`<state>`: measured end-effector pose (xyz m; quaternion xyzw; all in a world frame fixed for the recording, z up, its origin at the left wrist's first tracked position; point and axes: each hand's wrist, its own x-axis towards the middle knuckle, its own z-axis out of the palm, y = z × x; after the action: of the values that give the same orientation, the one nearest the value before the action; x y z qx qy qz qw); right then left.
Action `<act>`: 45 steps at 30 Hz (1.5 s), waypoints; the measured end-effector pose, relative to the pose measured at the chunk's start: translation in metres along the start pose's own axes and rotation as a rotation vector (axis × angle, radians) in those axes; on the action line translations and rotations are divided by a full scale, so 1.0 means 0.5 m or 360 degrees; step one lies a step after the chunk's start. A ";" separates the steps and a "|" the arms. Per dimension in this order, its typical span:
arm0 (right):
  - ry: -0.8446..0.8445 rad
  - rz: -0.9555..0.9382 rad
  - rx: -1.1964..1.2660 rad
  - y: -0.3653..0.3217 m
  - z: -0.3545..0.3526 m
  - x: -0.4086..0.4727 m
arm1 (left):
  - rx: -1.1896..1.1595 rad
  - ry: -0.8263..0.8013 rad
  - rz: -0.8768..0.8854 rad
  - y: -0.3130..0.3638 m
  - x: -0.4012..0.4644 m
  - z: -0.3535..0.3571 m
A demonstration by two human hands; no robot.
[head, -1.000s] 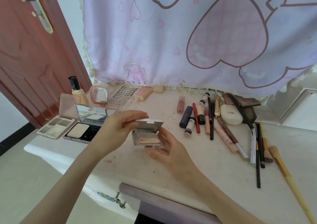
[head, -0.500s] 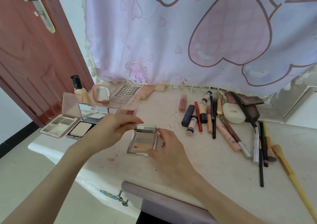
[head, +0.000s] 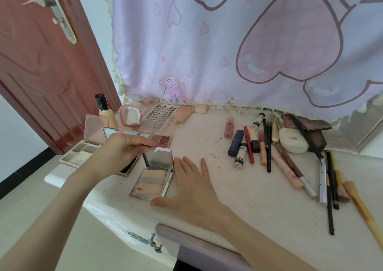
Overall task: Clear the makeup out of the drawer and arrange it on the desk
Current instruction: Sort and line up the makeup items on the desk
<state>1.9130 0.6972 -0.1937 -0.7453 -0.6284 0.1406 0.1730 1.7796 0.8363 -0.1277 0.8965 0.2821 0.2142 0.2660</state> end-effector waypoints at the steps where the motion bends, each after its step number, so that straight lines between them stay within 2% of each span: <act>1: 0.0011 0.0006 -0.0003 -0.002 0.000 0.005 | 0.0025 0.0024 -0.0004 -0.004 0.006 -0.002; 11: 0.0040 -0.0020 -0.0096 -0.009 0.017 0.035 | 0.0350 0.0202 -0.0009 -0.042 0.034 -0.010; 15: 0.0149 -0.0038 -0.0130 -0.005 0.028 0.045 | 0.0353 0.0326 -0.0006 -0.038 0.030 -0.003; 23: 0.0136 -0.0008 -0.0127 -0.007 0.028 0.041 | 0.0453 0.0481 0.0148 -0.028 0.010 0.015; 29: 0.0081 -0.0002 -0.0161 -0.012 0.033 0.039 | 0.0514 0.0374 0.0048 -0.012 0.002 0.009; 34: 0.0031 -0.0028 0.0032 -0.002 0.005 0.018 | 0.0522 0.0356 0.0175 0.044 0.010 0.029; 37: 0.0247 0.0014 0.0280 0.028 -0.038 -0.020 | 0.0410 0.0167 0.0334 0.086 0.031 0.065; 40: 0.0547 0.0116 0.0283 0.085 -0.087 -0.072 | 0.0349 0.0061 0.0435 0.129 0.054 0.132; 45: 0.0836 0.0417 0.0053 0.211 -0.165 -0.151 | 0.0410 -0.0281 0.0295 0.170 0.087 0.265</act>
<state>2.0290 0.6003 -0.1656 -0.8279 -0.4582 -0.0259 0.3223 1.9162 0.7566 -0.1680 0.9606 0.1991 0.1205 0.1518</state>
